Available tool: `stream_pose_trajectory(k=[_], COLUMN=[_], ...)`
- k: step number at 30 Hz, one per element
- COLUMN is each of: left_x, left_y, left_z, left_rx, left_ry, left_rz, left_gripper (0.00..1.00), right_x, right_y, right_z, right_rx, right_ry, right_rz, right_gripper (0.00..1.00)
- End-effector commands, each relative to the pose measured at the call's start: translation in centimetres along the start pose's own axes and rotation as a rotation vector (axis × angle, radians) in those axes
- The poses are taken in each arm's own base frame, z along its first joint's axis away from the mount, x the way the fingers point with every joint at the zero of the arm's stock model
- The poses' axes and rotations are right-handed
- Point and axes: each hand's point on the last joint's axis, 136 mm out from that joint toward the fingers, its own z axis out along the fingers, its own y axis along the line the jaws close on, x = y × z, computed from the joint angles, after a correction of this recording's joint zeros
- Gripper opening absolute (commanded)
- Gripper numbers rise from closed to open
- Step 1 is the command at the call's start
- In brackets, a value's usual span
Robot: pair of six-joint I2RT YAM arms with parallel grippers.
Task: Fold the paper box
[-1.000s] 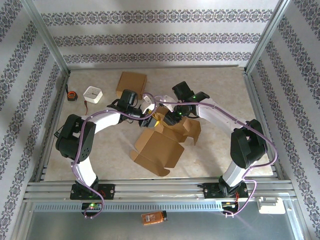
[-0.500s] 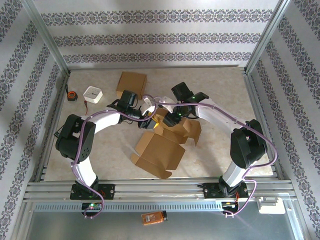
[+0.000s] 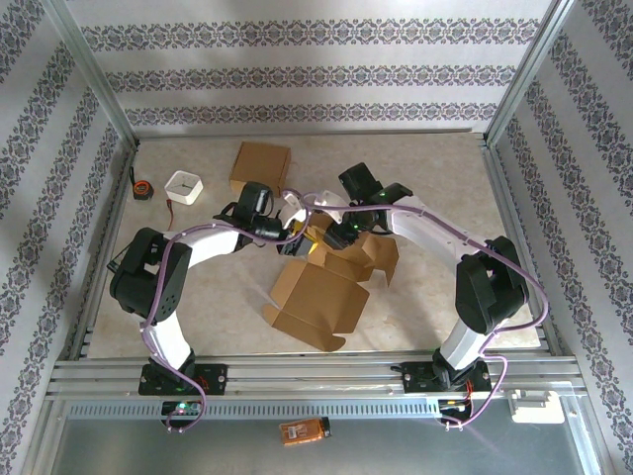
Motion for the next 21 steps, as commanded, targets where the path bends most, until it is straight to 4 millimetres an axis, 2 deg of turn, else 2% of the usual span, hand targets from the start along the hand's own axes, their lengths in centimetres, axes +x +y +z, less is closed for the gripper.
stream_pose_trajectory(k=[1,6,10,14,21], left_x=[-1.1,1.5,2.4,1.1,-1.6], left_y=[-1.7,-2.0,-2.2,-1.9,-1.6], left_z=[0.9,0.1,-0.5,-0.4,1.1], left_rx=[0.042,-0.006,-0.041,-0.06,-0.031], left_ry=[-0.057,0.005,0.025,-0.026,-0.165], left_rz=[0.054,0.06,0.065,0.074,0.061], left_gripper=[0.56,0.61,0.61,0.61,0.61], right_x=[-0.2,0.0,-0.4,-0.4,-0.2], right_y=[1.0,0.5,0.6,1.2,2.5], right_z=[1.0,0.9,0.7,0.8,1.2], right_rx=[0.041,0.136,0.176,0.154,0.087], right_ry=[-0.009,0.0,-0.03,-0.04,-0.043], right_rz=[-0.097,-0.165,-0.198,-0.204,-0.194], right_gripper=[0.43,0.43,0.43,0.43,0.44])
